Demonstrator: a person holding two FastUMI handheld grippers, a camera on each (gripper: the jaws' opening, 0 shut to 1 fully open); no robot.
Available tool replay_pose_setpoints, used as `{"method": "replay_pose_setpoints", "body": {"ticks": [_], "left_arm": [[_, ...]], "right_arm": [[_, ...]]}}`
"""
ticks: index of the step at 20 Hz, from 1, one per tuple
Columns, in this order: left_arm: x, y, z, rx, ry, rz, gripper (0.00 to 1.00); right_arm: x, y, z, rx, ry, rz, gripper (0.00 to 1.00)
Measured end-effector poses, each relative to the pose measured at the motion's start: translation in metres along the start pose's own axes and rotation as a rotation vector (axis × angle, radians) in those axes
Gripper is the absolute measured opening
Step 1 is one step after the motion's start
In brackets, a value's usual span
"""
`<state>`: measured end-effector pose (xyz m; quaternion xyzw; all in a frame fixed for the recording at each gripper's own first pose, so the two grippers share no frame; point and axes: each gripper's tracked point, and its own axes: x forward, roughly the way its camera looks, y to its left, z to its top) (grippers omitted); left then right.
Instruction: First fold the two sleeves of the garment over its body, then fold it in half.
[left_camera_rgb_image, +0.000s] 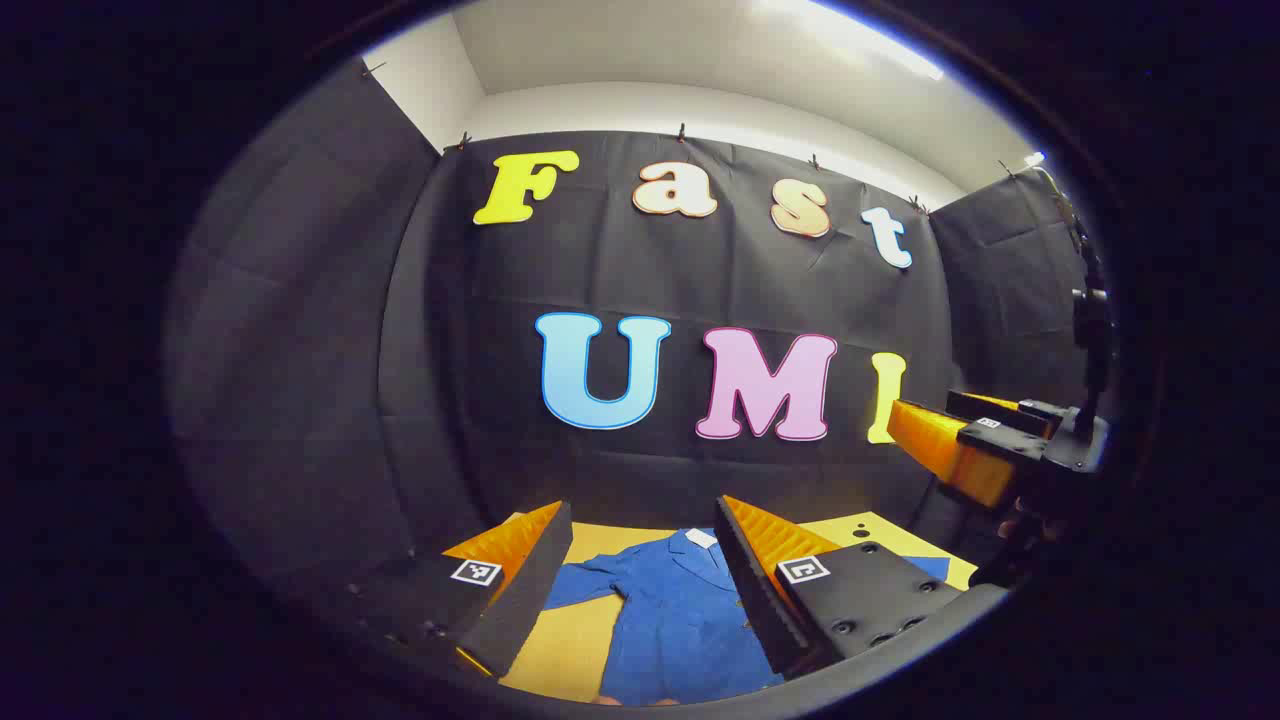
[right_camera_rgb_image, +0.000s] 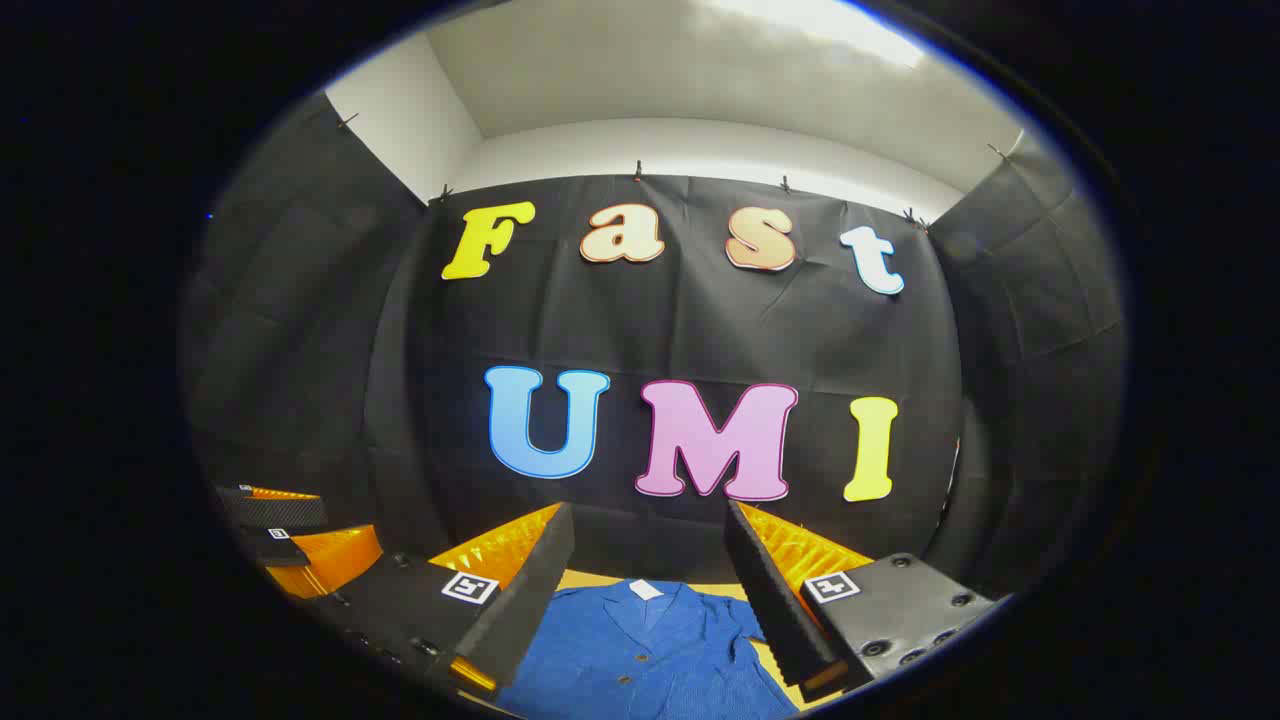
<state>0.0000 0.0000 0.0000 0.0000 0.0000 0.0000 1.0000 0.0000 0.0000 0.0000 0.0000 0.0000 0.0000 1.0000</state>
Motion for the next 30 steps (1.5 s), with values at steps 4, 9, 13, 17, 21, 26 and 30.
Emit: {"method": "replay_pose_setpoints", "body": {"ticks": [4,9,13,17,21,26,30], "left_arm": [[0.010,-0.010,0.002,0.015,-0.014,-0.029,0.82],[0.023,-0.017,0.002,0.016,-0.005,-0.042,0.82],[0.032,-0.024,-0.002,0.010,0.004,-0.059,0.82],[0.046,-0.029,-0.002,0.010,0.007,-0.068,0.82],[0.054,-0.034,-0.002,0.017,0.004,-0.074,0.82],[0.064,-0.034,-0.001,0.028,0.004,-0.058,0.82],[0.073,-0.038,-0.005,0.018,0.014,-0.056,0.82]], "right_arm": [[0.006,-0.012,-0.012,0.012,0.029,-0.020,0.95],[0.009,-0.024,-0.013,0.006,0.025,-0.040,0.95],[0.014,-0.028,-0.017,-0.011,0.041,-0.034,0.95],[0.014,-0.035,-0.017,-0.024,0.036,-0.042,0.95],[0.018,-0.041,-0.023,-0.015,0.042,-0.051,0.95],[0.030,-0.043,-0.032,0.005,0.057,-0.040,0.88],[0.036,-0.051,-0.040,-0.002,0.065,-0.037,0.88]]}}
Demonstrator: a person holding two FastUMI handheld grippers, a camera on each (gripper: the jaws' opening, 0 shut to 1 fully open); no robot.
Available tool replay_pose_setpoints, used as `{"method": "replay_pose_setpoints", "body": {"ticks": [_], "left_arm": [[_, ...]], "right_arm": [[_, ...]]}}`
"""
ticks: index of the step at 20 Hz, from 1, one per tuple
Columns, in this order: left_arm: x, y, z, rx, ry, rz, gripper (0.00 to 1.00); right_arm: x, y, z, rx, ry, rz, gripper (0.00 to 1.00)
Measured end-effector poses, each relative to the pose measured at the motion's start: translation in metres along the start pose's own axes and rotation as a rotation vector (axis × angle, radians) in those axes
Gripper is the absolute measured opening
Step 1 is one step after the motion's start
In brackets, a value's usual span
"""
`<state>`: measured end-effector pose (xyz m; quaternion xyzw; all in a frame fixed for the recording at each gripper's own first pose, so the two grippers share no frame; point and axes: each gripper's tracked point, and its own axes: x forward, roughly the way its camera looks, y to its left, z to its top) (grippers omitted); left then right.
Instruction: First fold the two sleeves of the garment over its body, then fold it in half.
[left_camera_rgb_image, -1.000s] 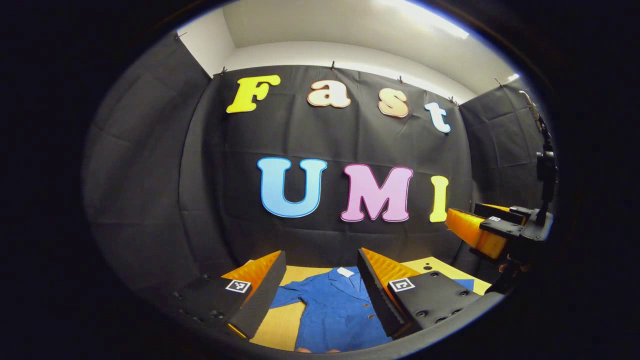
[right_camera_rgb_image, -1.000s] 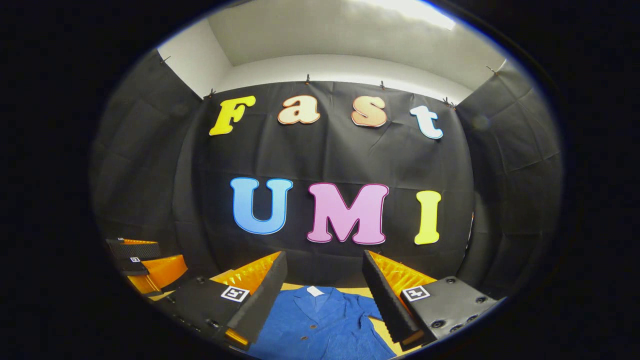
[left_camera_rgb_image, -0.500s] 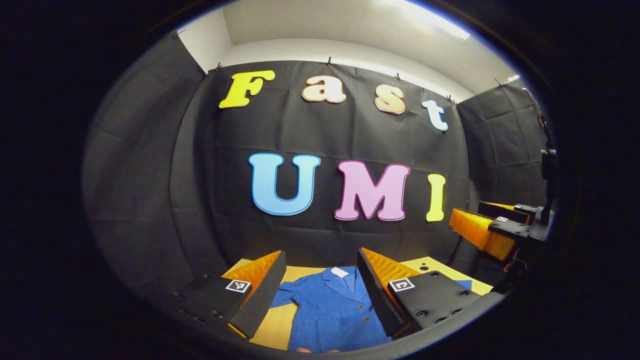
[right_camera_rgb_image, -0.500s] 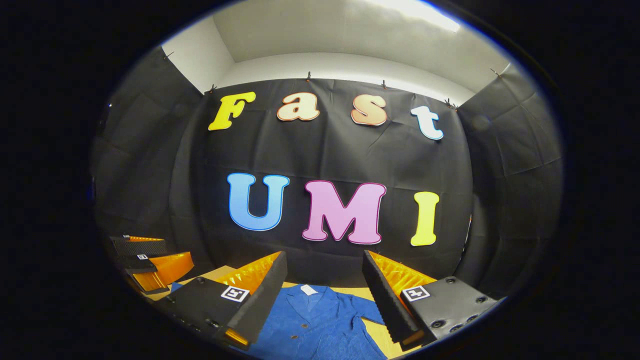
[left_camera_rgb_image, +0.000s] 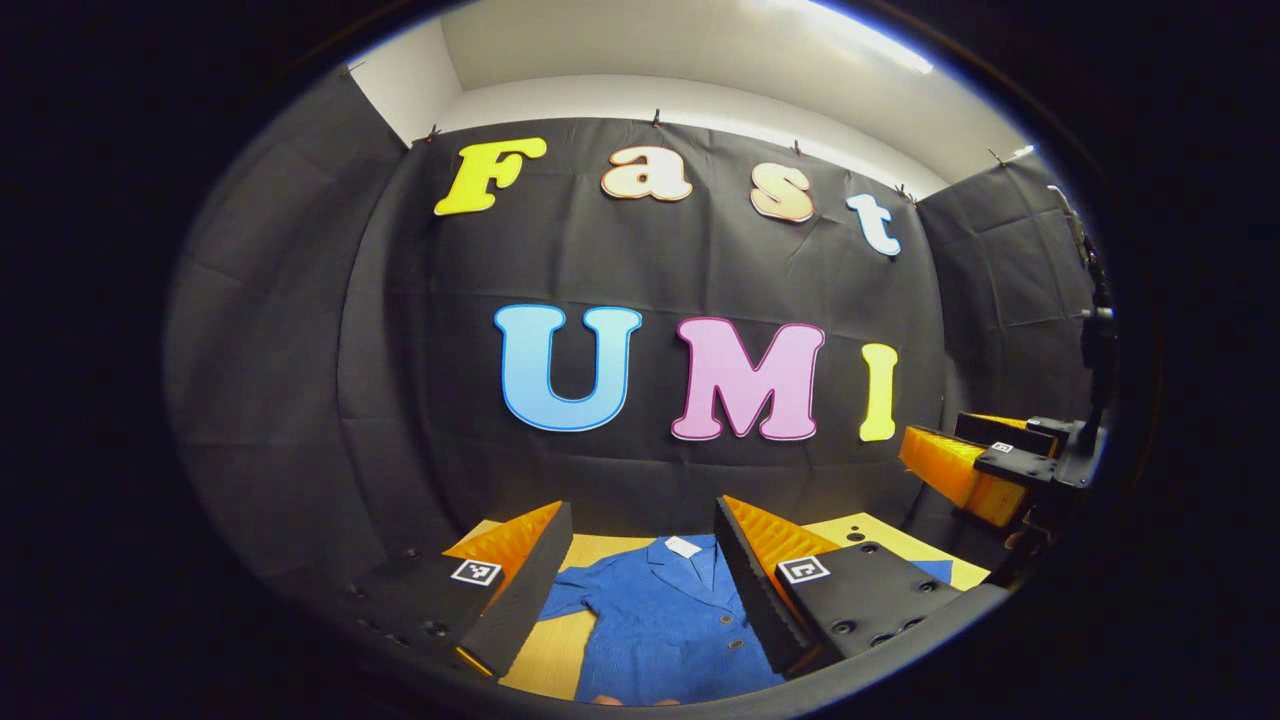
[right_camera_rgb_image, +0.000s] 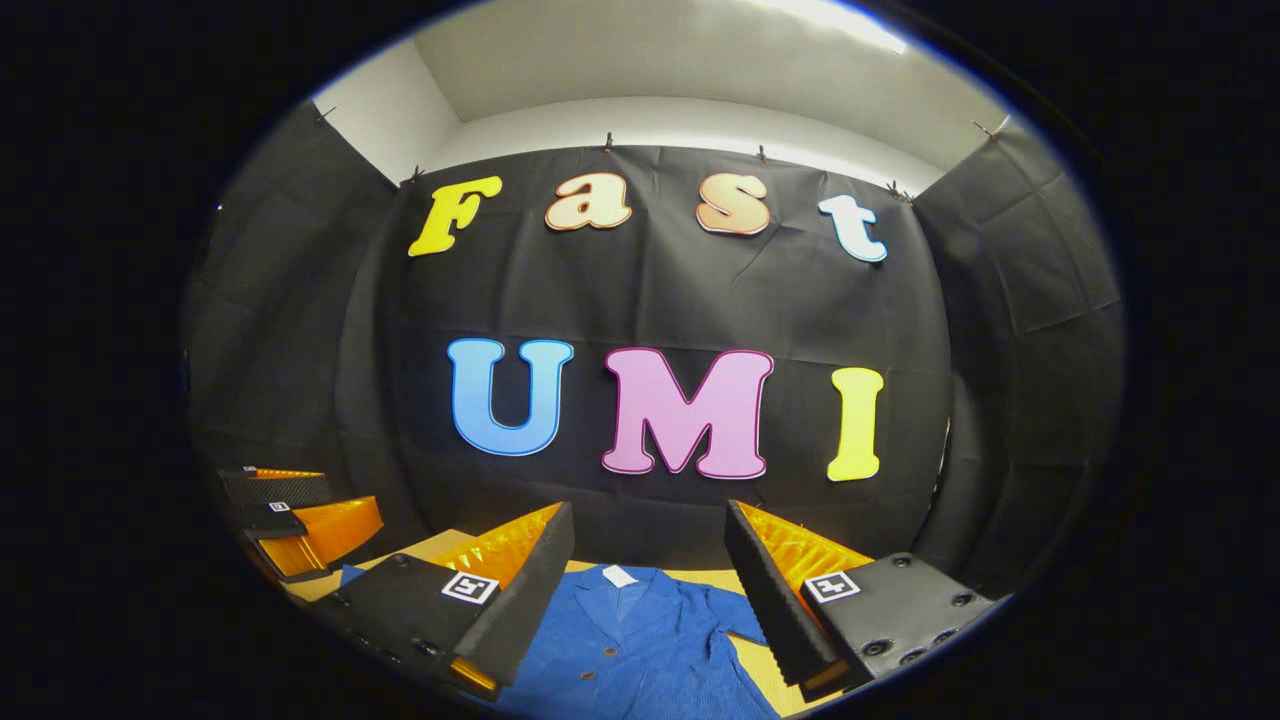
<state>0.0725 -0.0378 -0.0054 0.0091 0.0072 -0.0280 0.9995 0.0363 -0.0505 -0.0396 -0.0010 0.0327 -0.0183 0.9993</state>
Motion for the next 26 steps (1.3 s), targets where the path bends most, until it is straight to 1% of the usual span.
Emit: {"method": "replay_pose_setpoints", "body": {"ticks": [4,9,10,14,16,18,21,24,26], "left_arm": [[0.010,-0.011,-0.002,-0.017,0.007,-0.006,0.82],[0.019,-0.022,-0.001,-0.008,-0.002,-0.010,0.82],[0.019,-0.022,-0.001,-0.007,-0.002,-0.009,0.82],[0.020,-0.018,-0.006,-0.011,0.014,0.006,0.82],[0.021,-0.017,-0.010,-0.018,0.026,0.009,0.82],[0.021,-0.018,-0.016,-0.031,0.039,0.006,0.82],[0.022,-0.022,-0.024,-0.039,0.061,0.003,0.82],[0.025,-0.025,-0.029,-0.033,0.084,0.011,0.82],[0.027,-0.030,-0.034,-0.035,0.100,0.010,0.82]], "right_arm": [[0.004,-0.006,-0.008,0.005,0.022,0.008,0.88],[0.013,-0.012,-0.016,0.016,0.042,0.021,0.88],[0.014,-0.013,-0.017,0.018,0.044,0.023,0.95],[0.020,-0.017,-0.025,0.013,0.062,0.022,0.95],[0.025,-0.022,-0.039,0.007,0.096,0.016,0.95],[0.034,-0.031,-0.061,0.005,0.150,0.004,0.95],[0.048,-0.061,-0.090,0.036,0.233,-0.047,0.95],[0.065,-0.115,-0.104,0.026,0.251,-0.147,0.95],[0.073,-0.152,-0.124,0.032,0.297,-0.209,0.95]]}}
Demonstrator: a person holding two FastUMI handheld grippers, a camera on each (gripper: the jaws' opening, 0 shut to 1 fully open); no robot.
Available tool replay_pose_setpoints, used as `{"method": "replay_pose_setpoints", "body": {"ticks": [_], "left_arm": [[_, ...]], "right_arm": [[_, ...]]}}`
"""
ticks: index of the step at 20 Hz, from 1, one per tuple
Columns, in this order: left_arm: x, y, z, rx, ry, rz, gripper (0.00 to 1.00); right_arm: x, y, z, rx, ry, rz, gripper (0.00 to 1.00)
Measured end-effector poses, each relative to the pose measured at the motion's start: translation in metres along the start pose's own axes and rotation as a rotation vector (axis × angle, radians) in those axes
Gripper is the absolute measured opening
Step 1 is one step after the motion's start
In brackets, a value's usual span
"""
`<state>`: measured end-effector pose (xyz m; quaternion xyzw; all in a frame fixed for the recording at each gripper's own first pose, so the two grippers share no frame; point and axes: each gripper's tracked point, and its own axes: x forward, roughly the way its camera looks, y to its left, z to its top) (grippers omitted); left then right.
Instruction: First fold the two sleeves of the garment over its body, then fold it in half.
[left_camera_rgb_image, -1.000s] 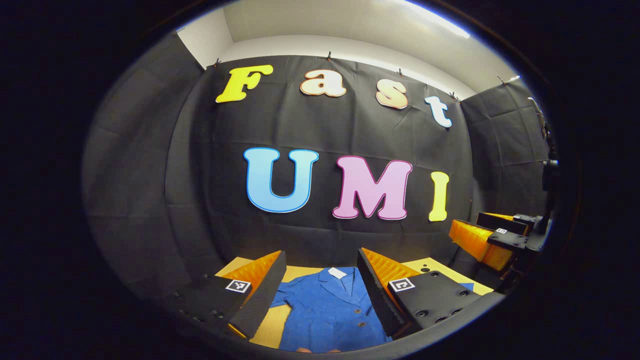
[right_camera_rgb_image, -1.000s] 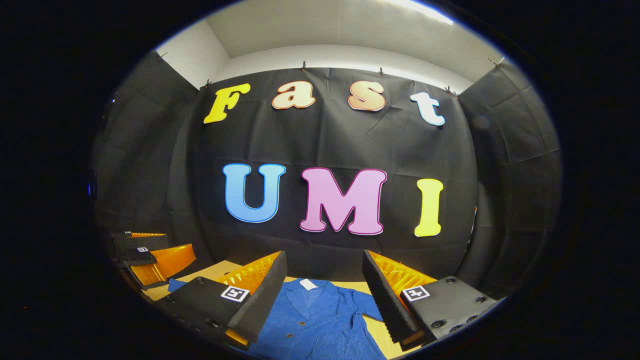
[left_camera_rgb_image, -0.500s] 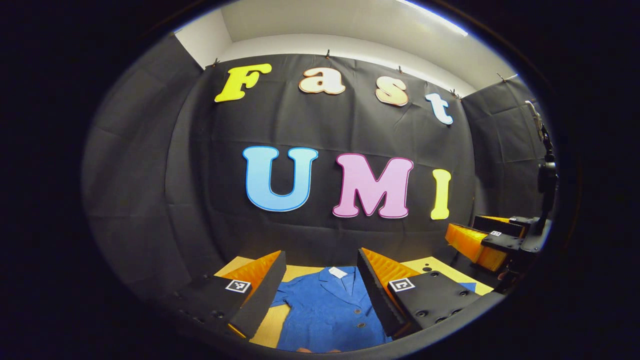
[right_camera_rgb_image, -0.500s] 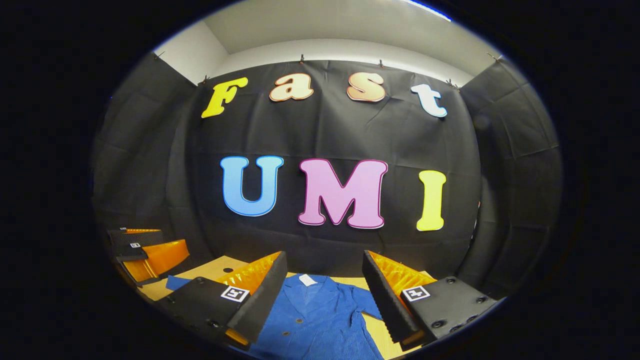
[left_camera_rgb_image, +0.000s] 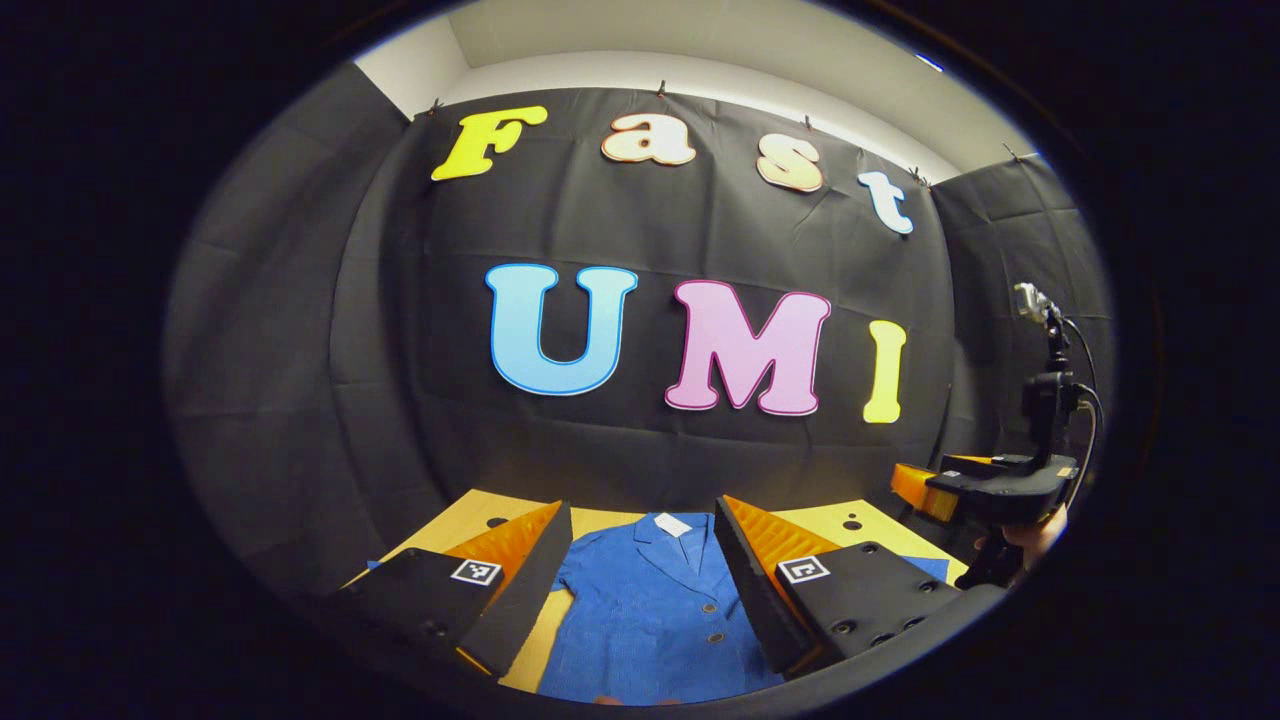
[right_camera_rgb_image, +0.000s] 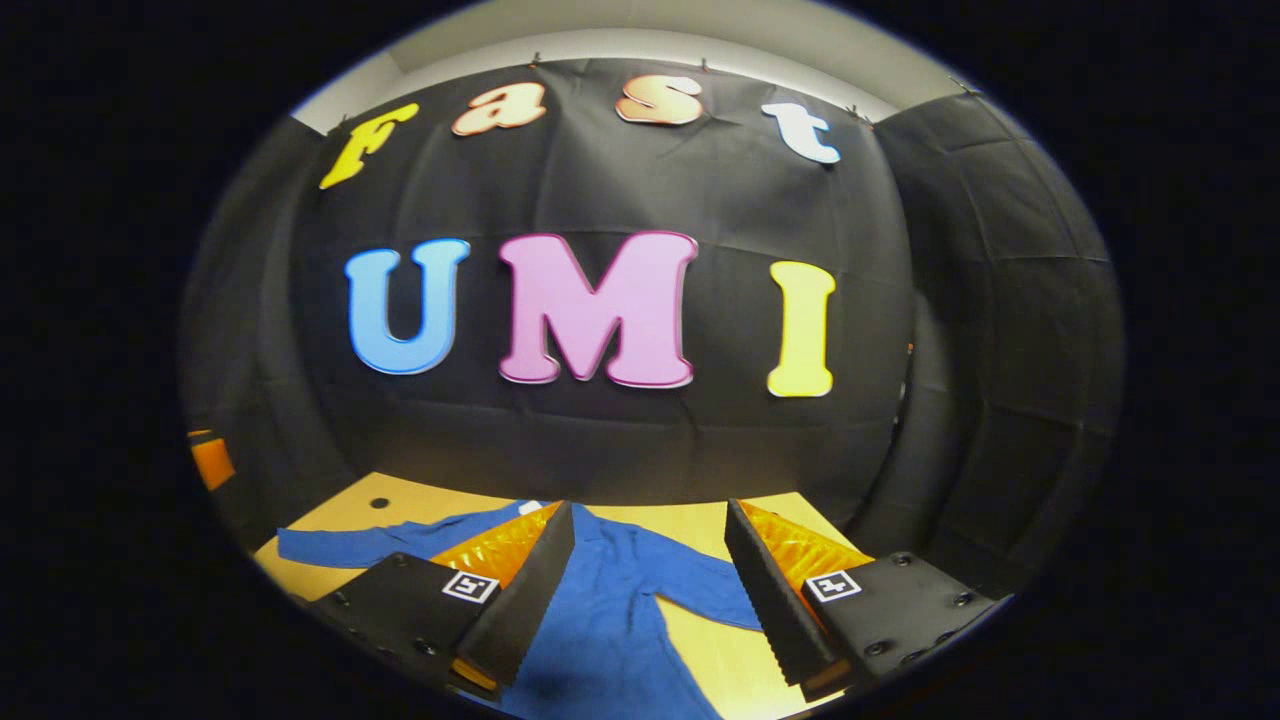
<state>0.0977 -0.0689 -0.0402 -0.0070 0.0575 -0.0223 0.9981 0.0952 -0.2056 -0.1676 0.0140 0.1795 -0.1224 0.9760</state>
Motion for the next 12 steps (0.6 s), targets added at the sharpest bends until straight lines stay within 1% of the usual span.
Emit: {"method": "replay_pose_setpoints", "body": {"ticks": [2,5,7,9,12], "left_arm": [[0.004,-0.006,-0.008,0.017,0.025,-0.002,0.83],[0.012,-0.018,-0.016,0.037,0.055,-0.003,0.82],[0.018,-0.029,-0.024,0.034,0.081,-0.014,0.82],[0.026,-0.039,-0.032,0.040,0.112,-0.019,0.82],[0.037,-0.055,-0.037,0.053,0.138,-0.032,0.83]], "right_arm": [[0.014,-0.042,-0.029,0.023,0.095,-0.082,0.96],[0.031,-0.117,-0.071,0.025,0.179,-0.216,0.96],[0.034,-0.159,-0.117,0.080,0.300,-0.282,0.95],[0.045,-0.187,-0.164,0.156,0.418,-0.334,0.96],[0.057,-0.220,-0.233,0.274,0.626,-0.378,0.95]]}}
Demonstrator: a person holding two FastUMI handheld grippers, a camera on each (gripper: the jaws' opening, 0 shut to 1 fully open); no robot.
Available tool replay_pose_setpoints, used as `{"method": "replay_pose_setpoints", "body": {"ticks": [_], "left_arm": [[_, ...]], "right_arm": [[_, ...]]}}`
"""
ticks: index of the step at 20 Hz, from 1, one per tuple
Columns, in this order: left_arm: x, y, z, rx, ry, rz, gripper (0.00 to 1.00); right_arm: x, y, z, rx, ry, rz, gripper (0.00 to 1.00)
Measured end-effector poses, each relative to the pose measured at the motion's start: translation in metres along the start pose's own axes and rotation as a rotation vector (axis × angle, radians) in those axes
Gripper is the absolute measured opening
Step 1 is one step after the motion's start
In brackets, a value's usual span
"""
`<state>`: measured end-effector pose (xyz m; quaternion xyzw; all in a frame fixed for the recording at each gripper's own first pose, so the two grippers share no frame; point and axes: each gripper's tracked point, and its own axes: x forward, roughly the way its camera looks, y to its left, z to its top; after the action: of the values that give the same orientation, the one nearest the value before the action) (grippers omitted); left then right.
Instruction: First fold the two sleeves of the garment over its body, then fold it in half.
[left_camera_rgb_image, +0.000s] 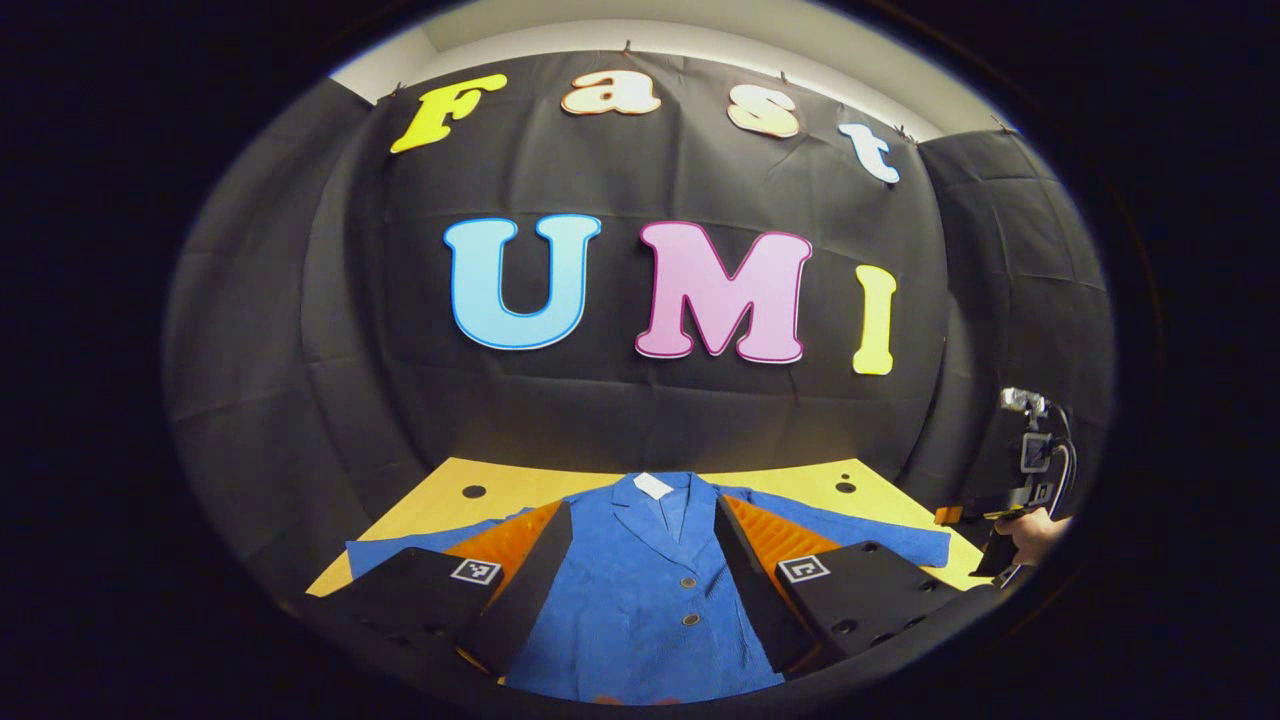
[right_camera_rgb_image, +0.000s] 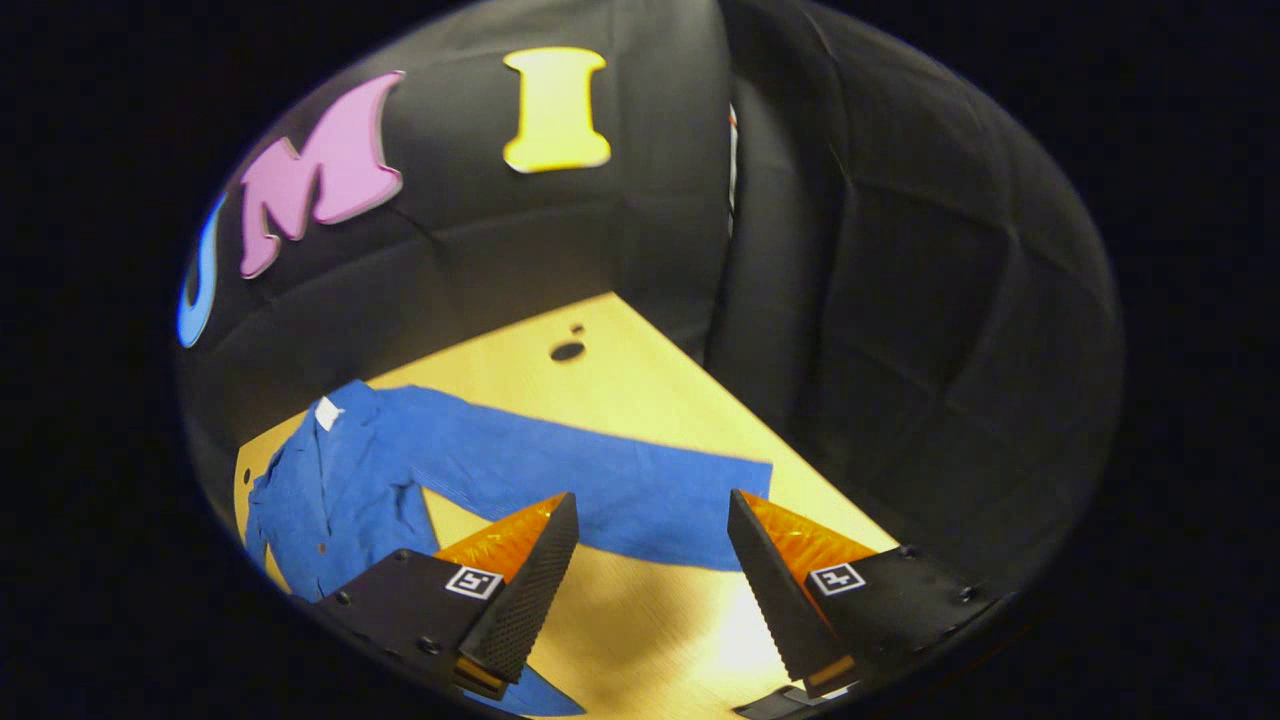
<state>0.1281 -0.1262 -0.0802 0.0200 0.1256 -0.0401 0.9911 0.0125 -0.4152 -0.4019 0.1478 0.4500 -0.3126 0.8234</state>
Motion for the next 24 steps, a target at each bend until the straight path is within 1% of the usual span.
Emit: {"method": "replay_pose_setpoints", "body": {"ticks": [1,3,6,7,8,9,10,11,12,13,14,15,16,17,18,19,20,21,22,24], "left_arm": [[0.003,-0.005,-0.001,0.007,0.003,-0.003,0.83],[0.008,-0.012,0.001,0.021,0.006,-0.006,0.82],[0.014,-0.021,-0.002,0.023,0.020,-0.014,0.83],[0.016,-0.023,-0.004,0.021,0.024,-0.014,0.83],[0.017,-0.024,-0.004,0.019,0.029,-0.013,0.82],[0.018,-0.024,-0.004,0.019,0.029,-0.012,0.83],[0.019,-0.025,-0.003,0.018,0.028,-0.009,0.82],[0.021,-0.024,-0.004,0.016,0.029,-0.007,0.82],[0.023,-0.024,-0.004,0.014,0.032,-0.005,0.82],[0.023,-0.024,-0.005,0.010,0.036,-0.002,0.83],[0.024,-0.023,-0.004,0.004,0.036,-0.001,0.83],[0.026,-0.023,-0.005,-0.003,0.034,0.001,0.83],[0.026,-0.024,-0.005,-0.008,0.034,0.003,0.83],[0.027,-0.024,-0.006,-0.012,0.035,0.004,0.83],[0.027,-0.025,-0.006,-0.012,0.037,0.005,0.83],[0.027,-0.025,-0.006,-0.011,0.037,0.006,0.83],[0.027,-0.026,-0.007,-0.009,0.037,0.006,0.83],[0.025,-0.026,-0.009,-0.006,0.040,0.008,0.83],[0.025,-0.026,-0.010,-0.004,0.042,0.010,0.83],[0.022,-0.025,-0.011,0.001,0.048,0.014,0.83]], "right_arm": [[0.017,-0.008,-0.009,0.020,0.043,-0.022,0.96],[0.045,-0.019,-0.017,0.044,0.080,-0.054,0.97],[0.070,-0.034,-0.027,0.058,0.150,-0.096,0.96],[0.075,-0.037,-0.030,0.074,0.183,-0.110,0.96],[0.082,-0.036,-0.032,0.098,0.206,-0.110,0.96],[0.085,-0.039,-0.036,0.119,0.229,-0.102,0.97],[0.085,-0.042,-0.041,0.117,0.250,-0.098,0.96],[0.088,-0.044,-0.033,0.110,0.212,-0.106,0.97],[0.088,-0.043,-0.035,0.097,0.222,-0.107,0.97],[0.085,-0.041,-0.036,0.061,0.234,-0.108,0.95],[0.084,-0.039,-0.037,0.024,0.246,-0.097,0.85],[0.084,-0.039,-0.039,0.008,0.253,-0.088,0.86],[0.084,-0.037,-0.037,0.010,0.254,-0.086,0.83],[0.087,-0.036,-0.037,0.021,0.256,-0.090,0.83],[0.085,-0.036,-0.041,0.041,0.265,-0.103,0.75],[0.085,-0.033,-0.037,0.075,0.260,-0.121,0.72],[0.086,-0.030,-0.035,0.096,0.266,-0.117,0.70],[0.085,-0.028,-0.039,0.123,0.283,-0.120,0.57],[0.086,-0.025,-0.038,0.134,0.278,-0.111,0.45],[0.083,-0.022,-0.037,0.195,0.281,-0.095,0.20]]}}
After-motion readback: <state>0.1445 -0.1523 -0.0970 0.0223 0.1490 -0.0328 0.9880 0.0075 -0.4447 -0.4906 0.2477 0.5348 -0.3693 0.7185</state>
